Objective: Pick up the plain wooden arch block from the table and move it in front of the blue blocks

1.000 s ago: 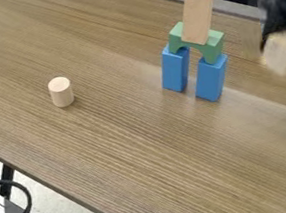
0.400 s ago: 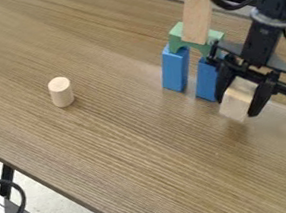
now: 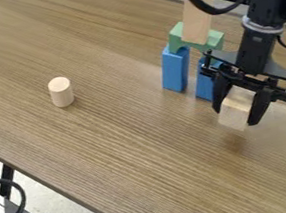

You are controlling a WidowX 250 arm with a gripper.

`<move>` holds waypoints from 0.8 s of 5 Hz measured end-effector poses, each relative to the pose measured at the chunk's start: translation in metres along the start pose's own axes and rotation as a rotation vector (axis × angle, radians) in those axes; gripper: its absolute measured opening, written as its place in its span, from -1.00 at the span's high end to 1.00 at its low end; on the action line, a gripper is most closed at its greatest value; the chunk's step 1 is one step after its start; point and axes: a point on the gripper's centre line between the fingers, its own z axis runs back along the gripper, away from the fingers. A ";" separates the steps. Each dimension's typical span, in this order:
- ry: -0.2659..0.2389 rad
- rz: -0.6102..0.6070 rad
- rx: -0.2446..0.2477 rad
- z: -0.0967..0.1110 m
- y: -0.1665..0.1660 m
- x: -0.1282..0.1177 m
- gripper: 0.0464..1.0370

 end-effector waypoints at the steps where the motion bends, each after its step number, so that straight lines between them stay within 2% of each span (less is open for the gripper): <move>1: -0.012 -0.010 -0.011 0.004 -0.004 -0.004 -0.11; 2: -0.046 -0.007 -0.011 0.004 -0.005 0.001 -0.11; 4: -0.029 -0.043 0.014 -0.021 -0.016 0.001 -0.11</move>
